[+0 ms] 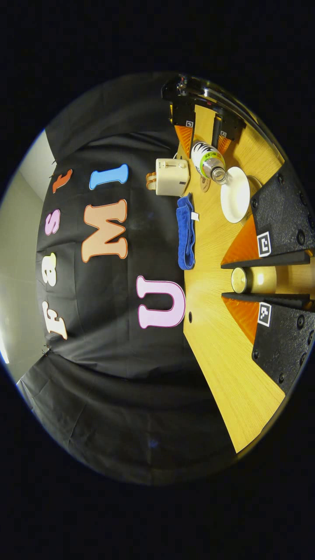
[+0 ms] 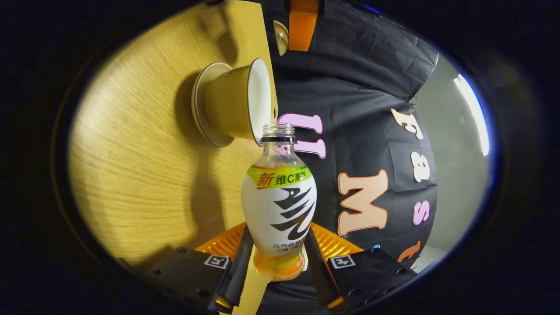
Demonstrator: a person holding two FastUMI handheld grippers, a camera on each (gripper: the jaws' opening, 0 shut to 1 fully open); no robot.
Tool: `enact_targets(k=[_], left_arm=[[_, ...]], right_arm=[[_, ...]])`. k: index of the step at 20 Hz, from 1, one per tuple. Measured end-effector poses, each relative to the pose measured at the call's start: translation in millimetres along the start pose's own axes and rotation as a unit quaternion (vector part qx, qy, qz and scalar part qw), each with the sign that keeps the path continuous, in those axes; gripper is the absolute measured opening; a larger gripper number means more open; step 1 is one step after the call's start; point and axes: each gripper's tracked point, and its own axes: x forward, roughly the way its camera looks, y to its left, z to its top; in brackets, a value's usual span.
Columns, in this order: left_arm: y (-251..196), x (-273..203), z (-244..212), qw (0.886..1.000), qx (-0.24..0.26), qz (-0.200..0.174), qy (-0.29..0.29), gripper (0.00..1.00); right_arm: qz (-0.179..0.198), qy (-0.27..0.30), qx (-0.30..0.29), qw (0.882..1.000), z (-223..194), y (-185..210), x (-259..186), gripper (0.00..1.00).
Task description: Open the teacup lid with one hand, grasp the water bottle and pour water into the teacup with the other hand; after pouring, place the water bottle on the coaster and then close the teacup lid.
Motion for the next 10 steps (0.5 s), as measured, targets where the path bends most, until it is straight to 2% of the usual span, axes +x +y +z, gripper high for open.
enact_targets(k=[10], left_arm=[[4.0, -1.5, -1.0, 1.0, -0.008, 0.003, 0.002, 0.23]], right_arm=[[-0.014, -0.024, -0.089, 0.996, 9.6, -7.3, -3.9, 0.68]])
